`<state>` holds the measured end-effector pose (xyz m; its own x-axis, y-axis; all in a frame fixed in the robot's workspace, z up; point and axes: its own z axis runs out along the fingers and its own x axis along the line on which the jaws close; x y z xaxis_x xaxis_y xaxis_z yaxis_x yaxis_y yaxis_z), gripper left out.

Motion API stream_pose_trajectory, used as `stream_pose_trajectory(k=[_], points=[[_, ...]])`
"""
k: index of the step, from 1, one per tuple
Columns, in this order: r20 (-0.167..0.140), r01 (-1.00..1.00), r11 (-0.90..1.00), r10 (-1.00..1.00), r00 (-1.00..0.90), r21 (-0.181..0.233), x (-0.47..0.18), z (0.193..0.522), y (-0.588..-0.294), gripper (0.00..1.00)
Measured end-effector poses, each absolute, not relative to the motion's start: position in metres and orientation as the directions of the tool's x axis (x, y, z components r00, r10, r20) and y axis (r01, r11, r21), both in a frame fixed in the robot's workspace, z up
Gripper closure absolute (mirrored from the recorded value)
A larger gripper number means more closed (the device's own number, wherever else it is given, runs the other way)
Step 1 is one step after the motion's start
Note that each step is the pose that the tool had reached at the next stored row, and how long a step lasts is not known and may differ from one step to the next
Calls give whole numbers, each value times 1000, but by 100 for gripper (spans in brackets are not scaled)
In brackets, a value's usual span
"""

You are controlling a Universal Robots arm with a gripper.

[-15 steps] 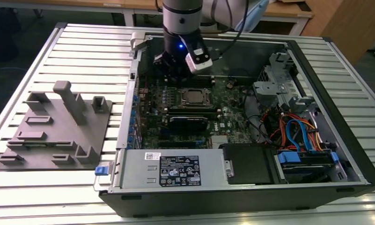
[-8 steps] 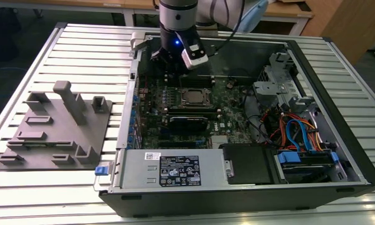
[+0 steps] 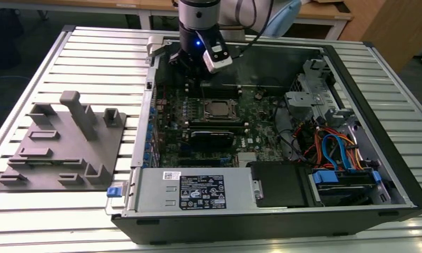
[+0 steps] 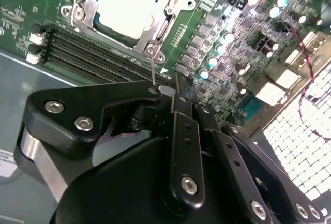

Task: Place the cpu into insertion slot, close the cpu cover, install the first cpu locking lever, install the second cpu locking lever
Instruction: 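Install the first cpu locking lever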

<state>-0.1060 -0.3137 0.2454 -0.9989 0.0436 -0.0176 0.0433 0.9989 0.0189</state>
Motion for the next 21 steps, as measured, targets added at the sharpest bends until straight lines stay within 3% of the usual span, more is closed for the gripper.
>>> stream_pose_trajectory(k=[21], points=[[-19,35,999,36,-999,19,-100,249,-306,90]])
